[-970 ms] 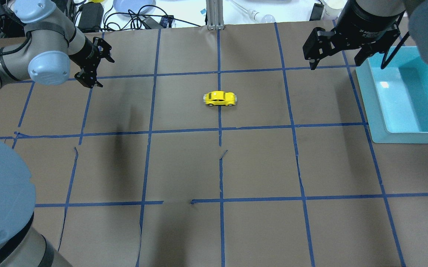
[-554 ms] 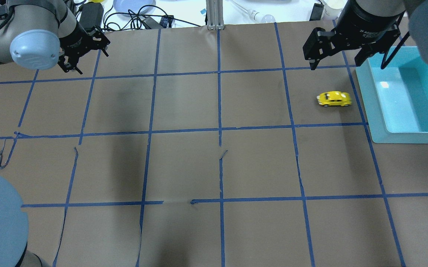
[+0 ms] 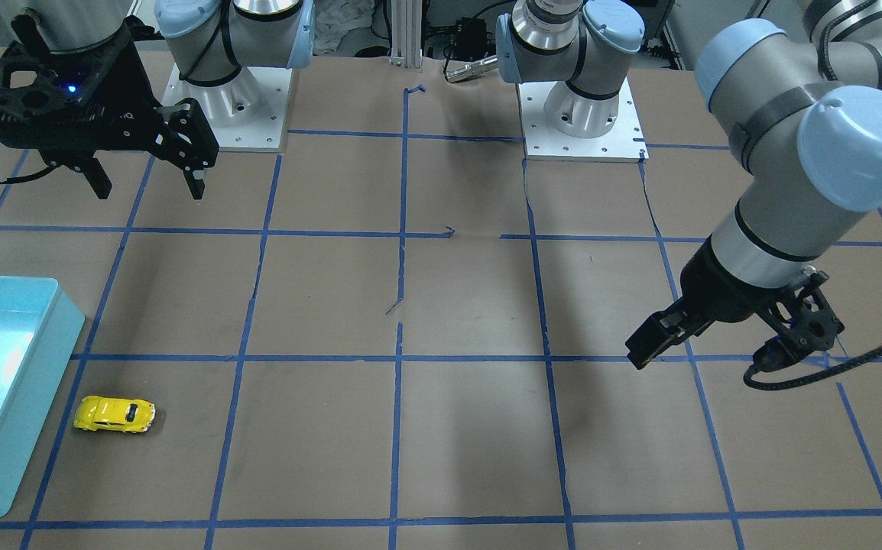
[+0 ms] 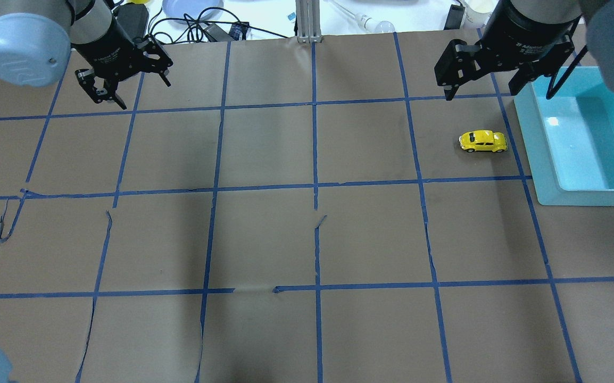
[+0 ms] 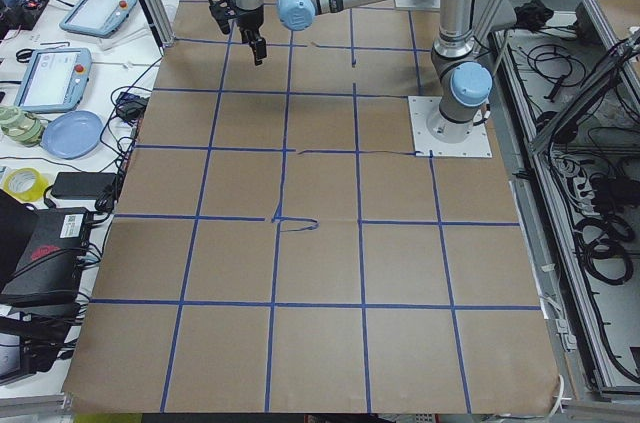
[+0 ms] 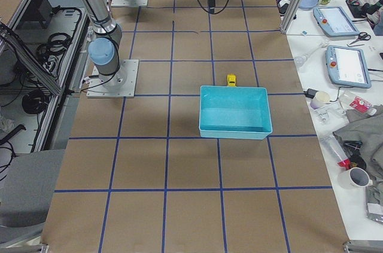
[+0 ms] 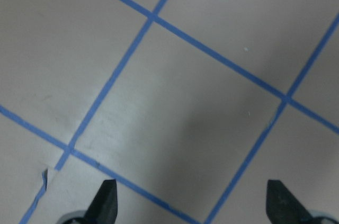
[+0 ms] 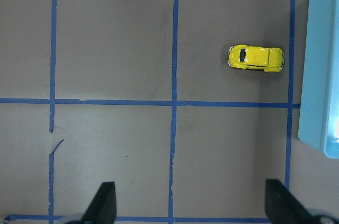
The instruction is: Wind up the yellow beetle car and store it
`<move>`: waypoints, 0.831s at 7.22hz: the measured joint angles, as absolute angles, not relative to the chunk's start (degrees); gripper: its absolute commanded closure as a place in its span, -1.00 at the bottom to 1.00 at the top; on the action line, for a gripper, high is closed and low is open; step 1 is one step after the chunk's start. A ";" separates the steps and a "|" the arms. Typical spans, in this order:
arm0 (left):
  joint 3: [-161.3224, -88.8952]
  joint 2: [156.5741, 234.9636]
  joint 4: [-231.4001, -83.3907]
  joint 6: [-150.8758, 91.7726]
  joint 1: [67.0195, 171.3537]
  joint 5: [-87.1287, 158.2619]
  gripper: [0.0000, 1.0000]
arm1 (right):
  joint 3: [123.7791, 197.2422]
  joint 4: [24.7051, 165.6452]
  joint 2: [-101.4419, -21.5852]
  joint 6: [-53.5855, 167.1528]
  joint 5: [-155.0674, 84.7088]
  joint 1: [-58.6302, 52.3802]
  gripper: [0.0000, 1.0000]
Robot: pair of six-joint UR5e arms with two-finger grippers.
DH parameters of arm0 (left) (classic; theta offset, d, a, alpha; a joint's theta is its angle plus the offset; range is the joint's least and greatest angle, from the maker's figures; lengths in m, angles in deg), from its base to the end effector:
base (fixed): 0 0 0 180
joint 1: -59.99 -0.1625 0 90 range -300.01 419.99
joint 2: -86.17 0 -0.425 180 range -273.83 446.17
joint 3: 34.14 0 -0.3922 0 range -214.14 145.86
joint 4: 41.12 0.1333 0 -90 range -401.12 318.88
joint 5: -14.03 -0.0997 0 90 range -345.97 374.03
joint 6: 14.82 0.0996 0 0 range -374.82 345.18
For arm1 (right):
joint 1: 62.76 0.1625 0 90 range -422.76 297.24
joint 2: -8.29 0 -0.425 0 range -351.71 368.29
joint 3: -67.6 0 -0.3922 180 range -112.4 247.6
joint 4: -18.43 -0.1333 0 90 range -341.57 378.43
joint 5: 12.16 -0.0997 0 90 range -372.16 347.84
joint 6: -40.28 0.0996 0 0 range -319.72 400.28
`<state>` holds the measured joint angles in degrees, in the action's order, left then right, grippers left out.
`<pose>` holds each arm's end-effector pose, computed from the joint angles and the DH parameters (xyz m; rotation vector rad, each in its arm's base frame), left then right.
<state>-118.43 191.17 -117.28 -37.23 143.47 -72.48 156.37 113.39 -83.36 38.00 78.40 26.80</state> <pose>-0.0698 -0.6162 0.4185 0.7629 -2.9721 0.1078 0.1285 -0.4928 0.5220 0.0491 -3.1209 0.2135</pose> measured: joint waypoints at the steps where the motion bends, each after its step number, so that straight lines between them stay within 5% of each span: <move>1: -118.36 189.52 -118.95 -34.88 143.89 -71.49 -1.00 | 156.37 113.33 -83.30 37.76 78.36 26.79 -1.00; 6: -119.47 179.77 -128.95 -16.28 146.10 -71.89 -1.00 | 156.01 113.20 -81.01 22.05 77.13 25.31 -1.00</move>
<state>-119.47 179.77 -128.95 -16.28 146.10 -71.89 156.01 113.20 -81.01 22.05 77.13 25.31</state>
